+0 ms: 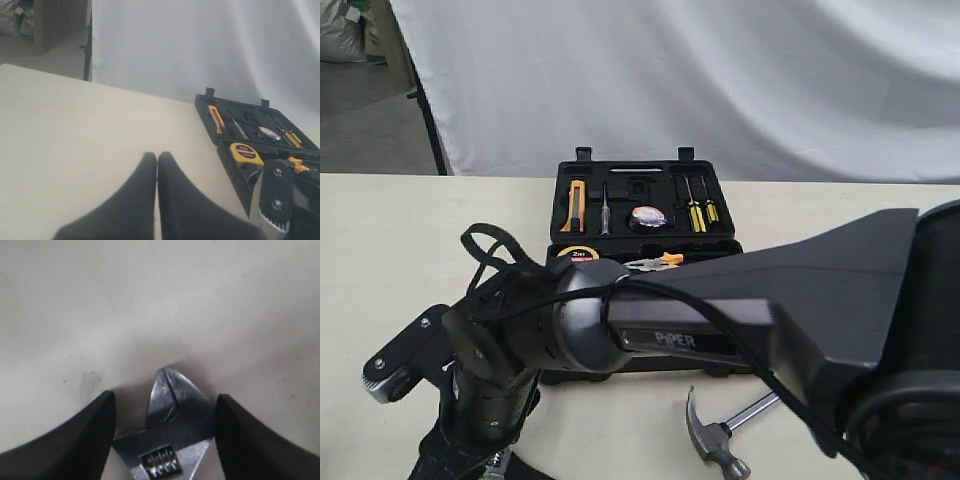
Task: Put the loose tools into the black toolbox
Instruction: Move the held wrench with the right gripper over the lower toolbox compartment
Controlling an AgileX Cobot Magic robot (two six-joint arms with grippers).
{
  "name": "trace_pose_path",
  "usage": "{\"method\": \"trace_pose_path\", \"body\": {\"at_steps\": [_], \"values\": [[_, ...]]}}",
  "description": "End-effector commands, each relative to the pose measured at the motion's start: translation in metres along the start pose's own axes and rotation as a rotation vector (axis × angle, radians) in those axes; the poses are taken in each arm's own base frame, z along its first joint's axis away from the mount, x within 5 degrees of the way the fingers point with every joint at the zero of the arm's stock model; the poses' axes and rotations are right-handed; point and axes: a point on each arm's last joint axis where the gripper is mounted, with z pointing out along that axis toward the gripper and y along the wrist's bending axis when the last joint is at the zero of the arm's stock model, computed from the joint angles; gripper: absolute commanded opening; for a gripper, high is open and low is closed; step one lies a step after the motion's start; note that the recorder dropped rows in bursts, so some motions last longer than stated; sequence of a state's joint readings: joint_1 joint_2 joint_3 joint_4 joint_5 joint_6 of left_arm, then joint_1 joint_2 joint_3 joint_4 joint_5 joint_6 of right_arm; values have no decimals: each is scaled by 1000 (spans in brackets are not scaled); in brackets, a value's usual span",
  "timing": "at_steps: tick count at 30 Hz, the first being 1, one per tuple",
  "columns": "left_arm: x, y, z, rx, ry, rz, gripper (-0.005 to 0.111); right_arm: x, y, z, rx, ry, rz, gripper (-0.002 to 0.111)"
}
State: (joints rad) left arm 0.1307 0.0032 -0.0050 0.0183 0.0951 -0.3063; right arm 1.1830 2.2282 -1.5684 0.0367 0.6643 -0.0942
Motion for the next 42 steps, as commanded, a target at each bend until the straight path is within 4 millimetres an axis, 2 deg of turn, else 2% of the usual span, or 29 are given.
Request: {"method": "trace_pose_path", "body": {"at_steps": [1,7,11,15,24,30,31,34,36,38,42], "values": [[-2,1,0,-21,-20,0,1,15,15,5,-33,144,-142,0],[-2,1,0,-21,-20,0,1,23,36,4,-79,230,-368,0],[-2,1,0,-21,-20,0,1,25,40,3,-96,248,-420,0],[-2,1,0,-21,-20,0,1,25,40,3,-97,251,-422,0],[-2,1,0,-21,-20,0,1,24,40,3,-79,245,-298,0],[-2,1,0,-21,-20,0,1,24,30,3,40,254,-219,0],[-2,1,0,-21,-20,0,1,23,29,3,65,254,-206,6],[-2,1,0,-21,-20,0,1,23,28,3,75,244,-201,36],[-2,1,0,-21,-20,0,1,21,28,3,75,232,-201,50],[-2,1,0,-21,-20,0,1,14,32,-3,45,223,-165,53],[-2,1,0,-21,-20,0,1,2,35,-12,14,192,-109,53]]}}
